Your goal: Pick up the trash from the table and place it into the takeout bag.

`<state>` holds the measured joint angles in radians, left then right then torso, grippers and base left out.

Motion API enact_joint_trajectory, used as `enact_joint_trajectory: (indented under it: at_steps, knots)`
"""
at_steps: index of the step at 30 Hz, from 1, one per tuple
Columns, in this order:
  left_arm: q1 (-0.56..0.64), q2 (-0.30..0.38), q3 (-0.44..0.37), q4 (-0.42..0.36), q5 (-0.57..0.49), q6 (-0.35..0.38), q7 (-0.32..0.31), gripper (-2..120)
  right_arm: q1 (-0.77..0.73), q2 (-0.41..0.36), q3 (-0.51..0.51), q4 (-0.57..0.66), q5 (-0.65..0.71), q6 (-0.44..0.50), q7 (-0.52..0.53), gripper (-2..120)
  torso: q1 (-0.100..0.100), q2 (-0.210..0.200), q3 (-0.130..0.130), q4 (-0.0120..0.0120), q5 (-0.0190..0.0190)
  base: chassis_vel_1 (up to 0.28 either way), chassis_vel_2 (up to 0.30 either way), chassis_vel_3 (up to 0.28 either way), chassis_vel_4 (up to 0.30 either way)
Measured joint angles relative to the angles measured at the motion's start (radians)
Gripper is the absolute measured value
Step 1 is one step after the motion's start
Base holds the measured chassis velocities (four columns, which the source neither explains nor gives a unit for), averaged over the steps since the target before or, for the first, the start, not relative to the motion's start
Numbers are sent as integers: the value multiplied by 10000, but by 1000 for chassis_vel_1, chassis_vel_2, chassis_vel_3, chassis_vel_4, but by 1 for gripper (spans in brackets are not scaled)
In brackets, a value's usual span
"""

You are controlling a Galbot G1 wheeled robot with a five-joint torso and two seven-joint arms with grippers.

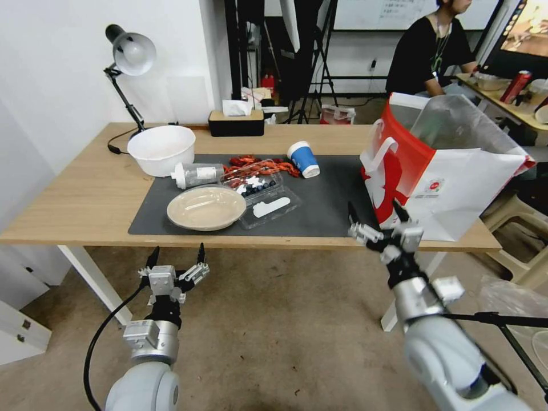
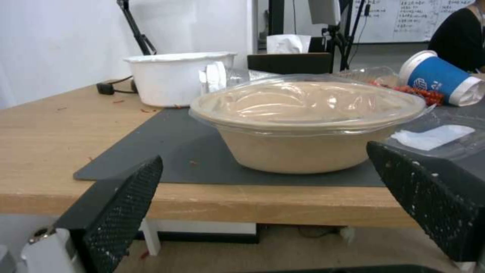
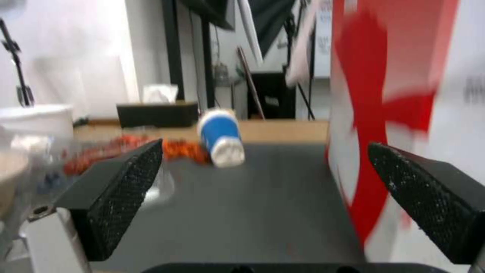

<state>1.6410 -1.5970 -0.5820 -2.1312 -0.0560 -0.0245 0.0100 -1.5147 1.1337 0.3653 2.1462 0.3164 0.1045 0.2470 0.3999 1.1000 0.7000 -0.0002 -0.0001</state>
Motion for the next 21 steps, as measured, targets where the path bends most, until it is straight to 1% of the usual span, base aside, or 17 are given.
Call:
enact_joint_trajectory:
  at_steps: [3, 6, 17, 21]
  knots:
    - [4, 13, -12, 6, -23, -1, -3, 100, -299, 204, -163, -326, -345, 322, 102, 100, -1, 0, 0, 2, 1, 0, 0, 0, 0]
    - [5, 20, -22, 6, -36, -2, -5, 100, -400, 266, -297, -447, -379, 394, 155, 100, 0, 0, 0, 2, 0, 0, 0, 0, 0]
    - [17, 11, -57, 11, -54, -34, -20, 100, -395, 362, -561, -583, -438, 422, 207, 100, 0, 0, 0, 2, 1, 0, 0, 0, 0]
    - [21, 22, -78, 11, -64, -49, -34, 100, -142, 363, -732, -535, -327, 262, 295, 100, 0, 0, 0, 1, 0, 0, 0, 0, 0]
